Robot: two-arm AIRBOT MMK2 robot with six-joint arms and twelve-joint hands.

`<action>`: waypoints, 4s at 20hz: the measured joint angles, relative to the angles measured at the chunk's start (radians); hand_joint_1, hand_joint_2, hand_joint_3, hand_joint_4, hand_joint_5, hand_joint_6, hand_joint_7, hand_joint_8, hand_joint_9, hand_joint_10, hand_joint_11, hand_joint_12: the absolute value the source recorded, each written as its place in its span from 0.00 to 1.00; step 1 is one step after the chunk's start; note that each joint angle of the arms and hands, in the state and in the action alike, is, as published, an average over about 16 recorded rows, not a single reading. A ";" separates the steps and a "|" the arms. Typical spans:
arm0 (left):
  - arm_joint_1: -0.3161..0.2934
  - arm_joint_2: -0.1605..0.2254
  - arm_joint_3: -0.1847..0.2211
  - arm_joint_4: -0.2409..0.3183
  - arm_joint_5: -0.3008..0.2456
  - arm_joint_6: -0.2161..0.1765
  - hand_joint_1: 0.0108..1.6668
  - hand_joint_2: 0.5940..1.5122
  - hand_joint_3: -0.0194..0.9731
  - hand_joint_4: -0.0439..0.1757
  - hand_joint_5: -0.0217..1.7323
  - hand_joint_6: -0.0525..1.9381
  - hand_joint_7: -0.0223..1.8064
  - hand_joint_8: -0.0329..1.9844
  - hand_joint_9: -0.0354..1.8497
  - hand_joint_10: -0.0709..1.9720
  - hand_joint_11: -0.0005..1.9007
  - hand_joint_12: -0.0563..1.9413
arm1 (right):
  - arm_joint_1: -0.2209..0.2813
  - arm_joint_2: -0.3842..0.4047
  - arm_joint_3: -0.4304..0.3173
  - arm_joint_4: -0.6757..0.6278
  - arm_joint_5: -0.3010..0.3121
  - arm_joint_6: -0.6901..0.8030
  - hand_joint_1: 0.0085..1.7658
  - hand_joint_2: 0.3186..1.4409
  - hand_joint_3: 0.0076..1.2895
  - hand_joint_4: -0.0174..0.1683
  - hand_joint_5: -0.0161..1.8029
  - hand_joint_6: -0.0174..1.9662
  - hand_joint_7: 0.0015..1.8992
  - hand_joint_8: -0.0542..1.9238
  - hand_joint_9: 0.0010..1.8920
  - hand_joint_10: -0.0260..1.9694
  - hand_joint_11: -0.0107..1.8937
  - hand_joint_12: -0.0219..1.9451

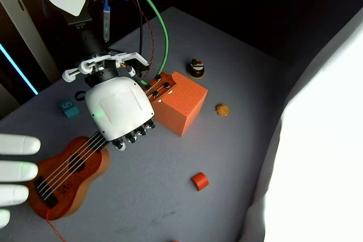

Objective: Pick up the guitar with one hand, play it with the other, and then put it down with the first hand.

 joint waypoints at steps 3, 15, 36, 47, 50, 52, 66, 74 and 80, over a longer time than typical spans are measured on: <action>-0.022 0.035 -0.035 -0.024 -0.012 0.007 0.86 0.55 0.01 0.21 0.70 0.98 0.71 1.00 0.76 0.96 0.76 1.00 | 0.003 0.003 -0.009 -0.064 -0.004 0.044 0.13 0.89 0.01 0.09 0.05 0.03 0.06 0.04 0.01 0.17 0.02 0.43; -0.086 0.115 -0.112 -0.077 -0.015 0.050 0.86 0.55 0.00 0.21 0.69 0.98 0.71 1.00 0.75 0.96 0.75 1.00 | -0.013 -0.010 -0.020 -0.295 -0.014 0.143 0.10 0.89 0.01 0.10 0.03 0.03 0.05 0.04 0.01 0.11 0.02 0.29; -0.113 0.126 -0.122 -0.092 -0.011 0.088 0.85 0.55 0.00 0.20 0.68 0.96 0.71 1.00 0.75 0.96 0.74 1.00 | -0.114 -0.092 0.007 -0.363 0.003 0.133 0.09 0.91 0.01 0.10 0.04 0.02 0.04 0.02 0.01 0.08 0.02 0.24; -0.115 0.129 -0.124 -0.096 -0.007 0.094 0.85 0.55 0.00 0.19 0.68 0.95 0.71 1.00 0.75 0.96 0.74 1.00 | -0.114 -0.071 -0.023 -0.402 0.060 0.124 0.10 0.91 0.01 0.11 0.06 0.14 0.05 0.02 0.01 0.09 0.02 0.19; -0.116 0.130 -0.124 -0.095 -0.008 0.093 0.85 0.55 0.00 0.19 0.68 0.96 0.71 1.00 0.75 0.96 0.74 1.00 | -0.099 -0.064 -0.028 -0.411 0.070 0.124 0.10 0.91 0.01 0.12 0.05 0.19 0.06 0.02 0.01 0.10 0.02 0.20; -0.117 0.130 -0.124 -0.094 -0.008 0.092 0.85 0.55 0.00 0.19 0.68 0.96 0.71 1.00 0.75 0.96 0.74 1.00 | -0.085 -0.060 -0.029 -0.407 0.075 0.125 0.10 0.91 0.01 0.12 0.04 0.22 0.06 0.02 0.01 0.10 0.02 0.21; -0.124 0.130 -0.146 -0.083 0.051 0.083 0.85 0.55 0.00 0.19 0.68 0.96 0.71 1.00 0.75 0.96 0.74 1.00 | 0.000 -0.047 0.004 -0.080 0.045 0.007 0.10 0.92 0.01 0.09 0.02 0.22 0.05 0.02 0.01 0.07 0.02 0.17; -0.136 0.139 -0.203 -0.067 0.199 0.060 0.85 0.55 0.00 0.19 0.68 0.97 0.71 1.00 0.75 0.96 0.74 1.00 | 0.003 -0.047 0.003 0.081 0.022 -0.085 0.10 0.92 0.01 0.08 0.02 0.19 0.05 0.02 0.01 0.07 0.02 0.20; -0.134 0.156 -0.269 -0.058 0.325 0.026 0.85 0.55 0.00 0.19 0.68 0.97 0.71 1.00 0.75 0.96 0.74 1.00 | 0.002 -0.047 -0.003 0.080 0.022 -0.094 0.11 0.92 0.01 0.08 0.02 0.19 0.06 0.02 0.01 0.08 0.02 0.24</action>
